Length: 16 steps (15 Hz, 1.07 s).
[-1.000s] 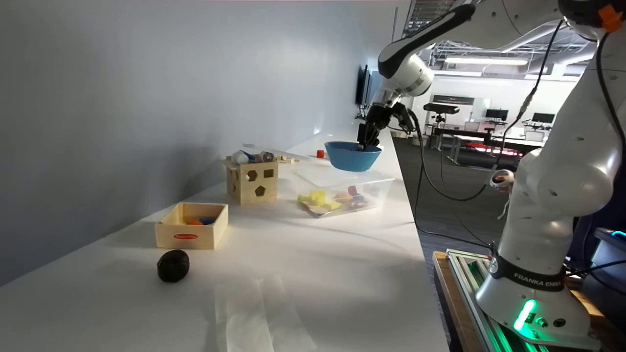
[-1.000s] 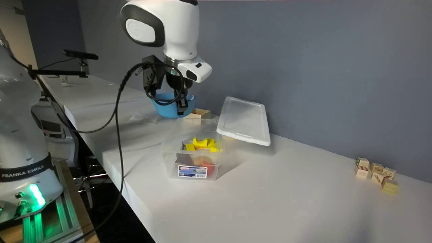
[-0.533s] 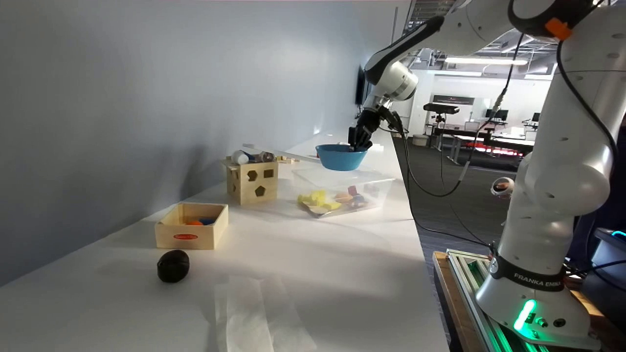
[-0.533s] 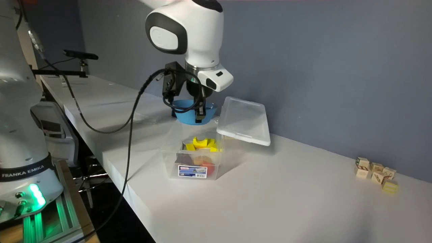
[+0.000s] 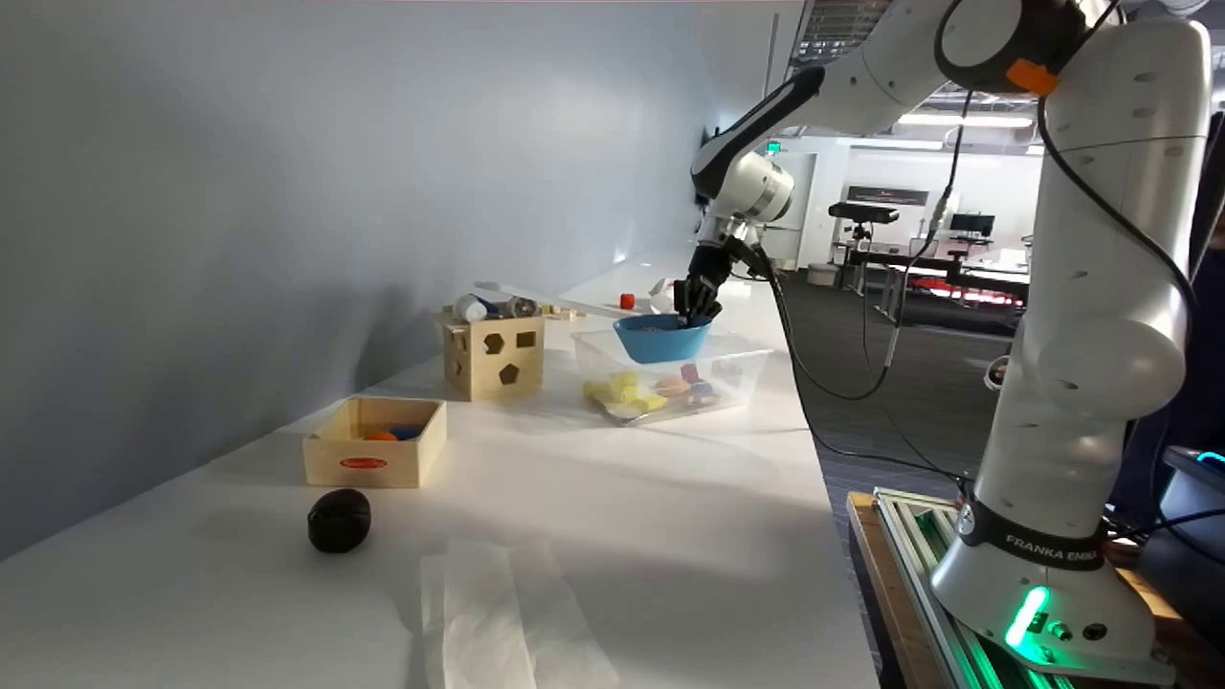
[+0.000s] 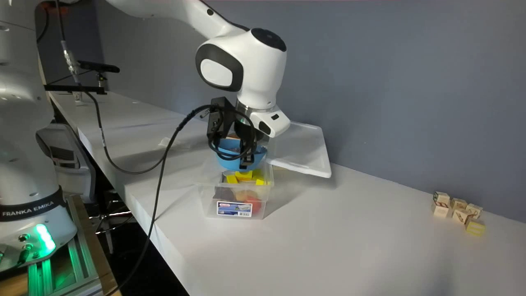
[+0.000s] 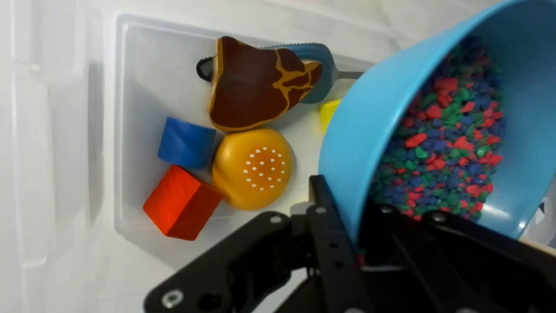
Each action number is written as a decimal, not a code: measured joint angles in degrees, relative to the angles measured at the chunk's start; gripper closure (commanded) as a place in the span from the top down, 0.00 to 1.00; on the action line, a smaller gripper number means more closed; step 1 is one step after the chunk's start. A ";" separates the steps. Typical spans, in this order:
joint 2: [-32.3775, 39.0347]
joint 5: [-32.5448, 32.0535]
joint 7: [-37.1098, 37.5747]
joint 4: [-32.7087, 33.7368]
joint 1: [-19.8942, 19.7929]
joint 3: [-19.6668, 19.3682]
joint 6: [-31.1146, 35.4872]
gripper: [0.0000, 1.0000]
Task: Put the blue bowl in the storage bin
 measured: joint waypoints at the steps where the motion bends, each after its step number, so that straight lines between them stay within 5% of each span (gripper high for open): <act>1: 0.55 0.00 0.00 -0.08 -0.35 0.31 0.29 0.04; 8: 3.98 -0.02 -0.01 -1.72 -2.75 1.24 4.69 0.04; 9: 4.30 -0.03 -0.09 -2.20 -2.97 1.38 5.28 0.13; 10: 4.46 -0.02 -0.32 -2.71 -3.15 1.67 5.93 0.40; 16: 2.87 -0.16 -0.78 -3.10 -3.73 2.57 5.95 0.73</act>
